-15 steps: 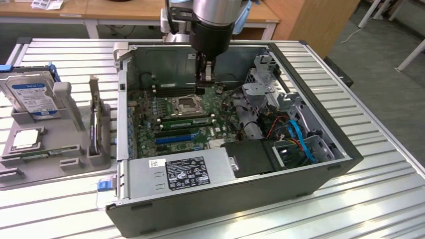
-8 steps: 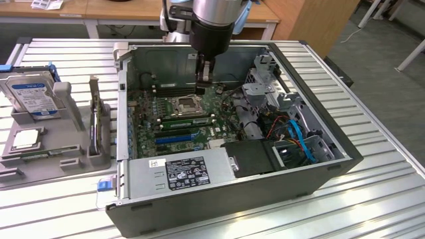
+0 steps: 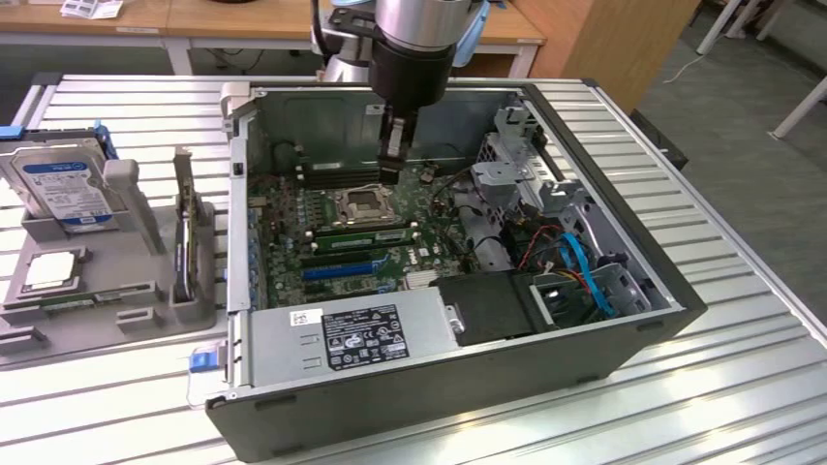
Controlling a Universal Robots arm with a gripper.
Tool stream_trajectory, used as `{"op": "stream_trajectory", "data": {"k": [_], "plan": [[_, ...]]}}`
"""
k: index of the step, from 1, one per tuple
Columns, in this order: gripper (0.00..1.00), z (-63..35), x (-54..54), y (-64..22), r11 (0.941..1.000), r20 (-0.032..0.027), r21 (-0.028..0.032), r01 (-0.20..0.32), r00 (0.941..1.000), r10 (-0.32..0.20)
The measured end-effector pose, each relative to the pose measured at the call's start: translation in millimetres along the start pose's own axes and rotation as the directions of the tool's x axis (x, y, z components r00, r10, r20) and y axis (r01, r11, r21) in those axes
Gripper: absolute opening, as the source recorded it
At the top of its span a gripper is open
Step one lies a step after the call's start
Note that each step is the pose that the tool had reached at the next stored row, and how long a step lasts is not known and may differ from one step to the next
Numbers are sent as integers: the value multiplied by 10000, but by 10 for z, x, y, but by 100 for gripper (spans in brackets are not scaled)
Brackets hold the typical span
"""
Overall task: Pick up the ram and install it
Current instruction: 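Press down the ram until it locks into place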
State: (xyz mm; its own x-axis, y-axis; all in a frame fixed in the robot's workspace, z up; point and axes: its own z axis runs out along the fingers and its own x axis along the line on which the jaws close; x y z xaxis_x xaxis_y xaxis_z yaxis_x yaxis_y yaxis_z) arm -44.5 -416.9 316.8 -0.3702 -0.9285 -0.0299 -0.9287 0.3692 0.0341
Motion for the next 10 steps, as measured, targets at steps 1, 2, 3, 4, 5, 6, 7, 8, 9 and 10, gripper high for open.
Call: {"op": "stream_trajectory", "data": {"k": [1, 2, 3, 4, 5, 6, 7, 8, 9, 10], "plan": [[10, 0, 0, 0, 9999, 5, 4, -154, 9999, 154], [10, 1, 0, 0, 9996, 10, 9, -300, 9996, 300], [10, 1, 0, 0, 9989, 16, 13, -467, 9989, 467], [10, 1, 0, 0, 9981, 21, 18, -617, 9981, 617], [10, 2, 0, 0, 9971, 28, 22, -766, 9971, 766], [10, 2, 0, 0, 9958, 33, 26, -917, 9958, 917], [10, 3, 0, 0, 9943, 38, 30, -1061, 9943, 1061], [10, 3, 0, 0, 9927, 43, 34, -1210, 9927, 1209], [10, 3, 0, 0, 9907, 49, 37, -1363, 9907, 1363], [10, 4, 0, 0, 9885, 55, 42, -1512, 9885, 1512]]}}
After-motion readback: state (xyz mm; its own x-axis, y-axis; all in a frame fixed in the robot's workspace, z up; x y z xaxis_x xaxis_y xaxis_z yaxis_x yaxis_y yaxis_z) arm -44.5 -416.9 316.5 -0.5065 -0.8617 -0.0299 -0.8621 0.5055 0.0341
